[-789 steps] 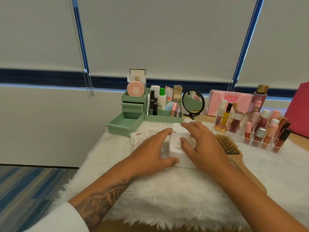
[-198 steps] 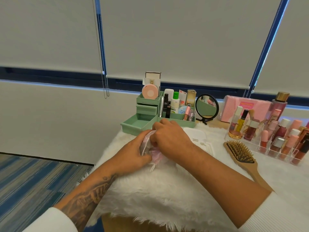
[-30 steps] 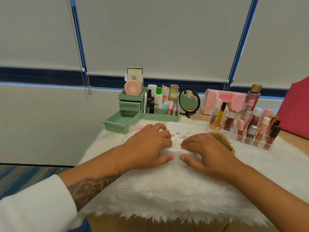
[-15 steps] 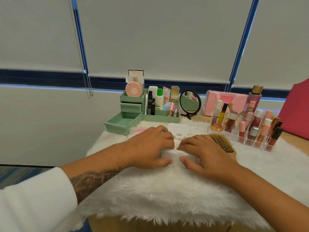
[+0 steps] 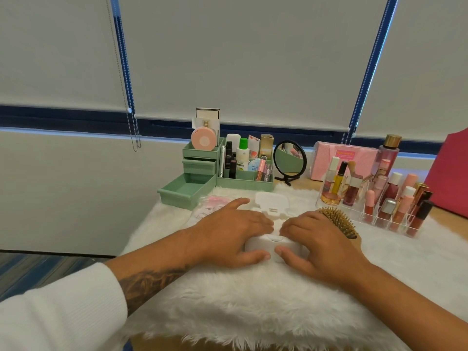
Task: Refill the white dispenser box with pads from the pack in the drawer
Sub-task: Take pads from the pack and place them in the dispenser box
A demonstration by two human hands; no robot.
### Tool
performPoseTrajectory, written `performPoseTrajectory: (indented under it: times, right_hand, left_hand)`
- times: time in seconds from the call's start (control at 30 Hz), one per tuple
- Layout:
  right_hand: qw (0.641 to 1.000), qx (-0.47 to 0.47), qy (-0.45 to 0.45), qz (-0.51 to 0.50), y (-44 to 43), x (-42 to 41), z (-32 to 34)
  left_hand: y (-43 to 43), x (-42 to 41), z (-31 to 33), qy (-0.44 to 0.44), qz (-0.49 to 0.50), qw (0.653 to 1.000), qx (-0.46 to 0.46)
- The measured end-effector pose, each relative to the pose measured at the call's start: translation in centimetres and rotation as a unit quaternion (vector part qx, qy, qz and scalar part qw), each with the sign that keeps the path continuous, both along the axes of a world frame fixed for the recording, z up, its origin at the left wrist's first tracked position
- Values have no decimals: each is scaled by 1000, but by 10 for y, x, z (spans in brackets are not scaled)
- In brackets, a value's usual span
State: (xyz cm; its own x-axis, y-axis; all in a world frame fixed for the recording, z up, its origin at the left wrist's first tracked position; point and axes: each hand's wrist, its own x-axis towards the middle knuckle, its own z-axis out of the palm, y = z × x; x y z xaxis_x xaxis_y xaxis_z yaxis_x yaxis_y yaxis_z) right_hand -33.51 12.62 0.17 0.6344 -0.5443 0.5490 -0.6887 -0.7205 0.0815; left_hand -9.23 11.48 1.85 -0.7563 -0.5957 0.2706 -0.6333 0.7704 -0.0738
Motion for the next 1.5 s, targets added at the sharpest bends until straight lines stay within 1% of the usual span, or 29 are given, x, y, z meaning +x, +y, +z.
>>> performPoseTrajectory:
  times: [0.07,0.13,0.2,0.23,0.3,0.33,0.4,0.43,0.47,0.53,0.67,0.77,0.9,1.0,1.1,1.27,1.5]
  right_hand:
    - [999,24,-27,11,-5,0,6]
    - [991,64,-118,3,-13,3,16]
    - [972,107,-200,-60,-26,8,26]
    - [962,132,-211,-116,-36,12,29]
    - [932,210,-197,-221,-56,18,34]
    - [911,264,-201,-247,-66,22,35]
    - [868,357,-238,-251,-80,26,38]
    - [855,380,-255,-245,-83,27,40]
    - [852,384,-263,-240,-85,28,41]
    - [867,351,-266,-233,-82,29,43]
    - [909,232,-268,-221,-54,29,46]
    - [937,142,-257,-190,-29,25,41]
    - [961,82,-235,-121,2,17,27]
    - [980,43,-183,-64,17,13,11]
    - [988,28,-151,-26,21,12,-6]
    - [988,25,-150,-29,19,11,-12]
    - [987,16,-156,-31,20,12,-14]
  left_hand:
    - [1,-3,0,5,4,1000,-2]
    - [2,-4,-3,15,1,1000,-14]
    - [4,-4,-6,26,8,999,-21]
    - [4,-3,-7,32,17,999,-23]
    - [4,-3,-8,47,30,998,-22]
    - [5,-4,-8,53,33,998,-20]
    - [6,-5,-8,61,35,997,-10]
    - [7,-4,-9,66,38,997,-3]
    - [7,-5,-9,75,41,996,3]
    - [9,-4,-11,101,46,994,3]
    - [12,-4,-13,150,86,985,-1]
    - [12,-6,-14,183,103,978,-9]
    - [10,-8,-17,202,106,974,2]
    - [10,-9,-24,210,72,975,-22]
    - [8,-8,-29,208,42,976,-47]
    - [7,-7,-32,197,37,977,-69]
    - [8,-6,-32,188,36,979,-69]
